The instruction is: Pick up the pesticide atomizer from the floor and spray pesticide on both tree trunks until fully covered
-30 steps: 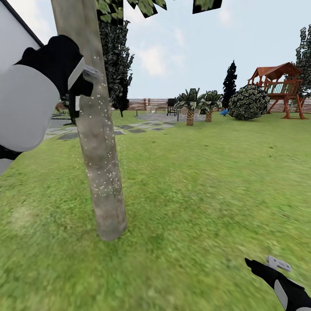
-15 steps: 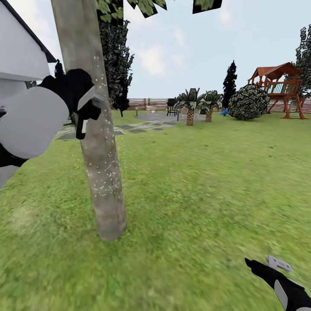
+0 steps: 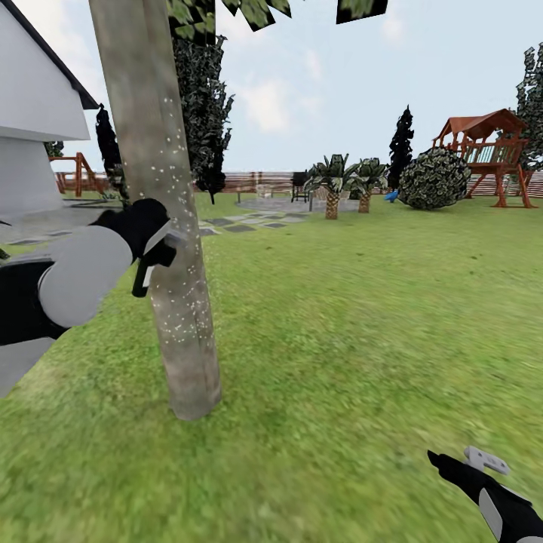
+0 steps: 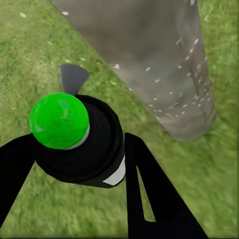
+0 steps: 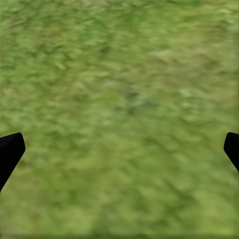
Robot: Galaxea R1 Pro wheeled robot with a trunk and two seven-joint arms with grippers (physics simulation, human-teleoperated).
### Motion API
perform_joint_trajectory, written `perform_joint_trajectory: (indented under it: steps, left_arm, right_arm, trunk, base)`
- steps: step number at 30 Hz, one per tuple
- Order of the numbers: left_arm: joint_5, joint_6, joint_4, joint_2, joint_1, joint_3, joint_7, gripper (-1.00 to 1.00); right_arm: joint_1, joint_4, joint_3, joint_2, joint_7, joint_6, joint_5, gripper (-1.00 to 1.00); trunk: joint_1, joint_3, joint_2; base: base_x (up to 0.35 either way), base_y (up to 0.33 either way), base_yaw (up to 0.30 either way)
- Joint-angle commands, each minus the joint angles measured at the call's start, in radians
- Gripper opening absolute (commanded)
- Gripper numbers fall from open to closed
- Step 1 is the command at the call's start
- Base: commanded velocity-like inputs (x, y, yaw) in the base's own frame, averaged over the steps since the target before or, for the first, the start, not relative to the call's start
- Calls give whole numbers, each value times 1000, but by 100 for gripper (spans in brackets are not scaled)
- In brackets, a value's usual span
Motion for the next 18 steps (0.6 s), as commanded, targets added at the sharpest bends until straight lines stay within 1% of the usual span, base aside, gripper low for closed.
perform_joint_trajectory:
  steps: [1,2,4,5,6,11,14,16,18]
  left_arm:
    - [-4,-4,0,0,16,-5,0,-100]
    - [-4,-6,0,0,37,-5,0,-100]
    - [-3,-10,0,0,57,-5,0,-100]
    - [-3,-20,0,0,67,-5,0,-100]
    - [-3,-46,0,0,91,-5,1,-100]
    - [-2,-61,0,0,145,-5,1,-100]
    - [-1,-93,0,0,173,-5,1,-100]
    - [-1,-102,0,0,206,-5,1,-100]
    - [0,-123,0,0,218,-4,1,-100]
  right_arm:
    - [0,0,0,0,0,0,1,100]
    - [0,0,0,0,0,0,1,100]
    - [0,0,0,0,0,0,1,100]
    - [0,0,1,0,0,0,1,100]
    - [0,0,1,0,0,0,1,100]
    - [0,0,2,0,0,0,1,100]
    - [0,0,2,0,0,0,1,100]
    - [0,0,2,0,0,0,1,100]
    - [0,0,2,0,0,0,1,100]
  trunk:
    - [0,0,0]
    - [0,0,0]
    - [0,0,0]
    - [0,0,0]
    - [0,0,0]
    - [0,0,0]
    - [0,0,0]
    - [0,0,0]
    - [0,0,0]
  base:
    - [0,0,0]
    - [0,0,0]
    - [0,0,0]
    - [0,0,0]
    - [0,0,0]
    - [0,0,0]
    - [0,0,0]
    - [0,0,0]
    - [0,0,0]
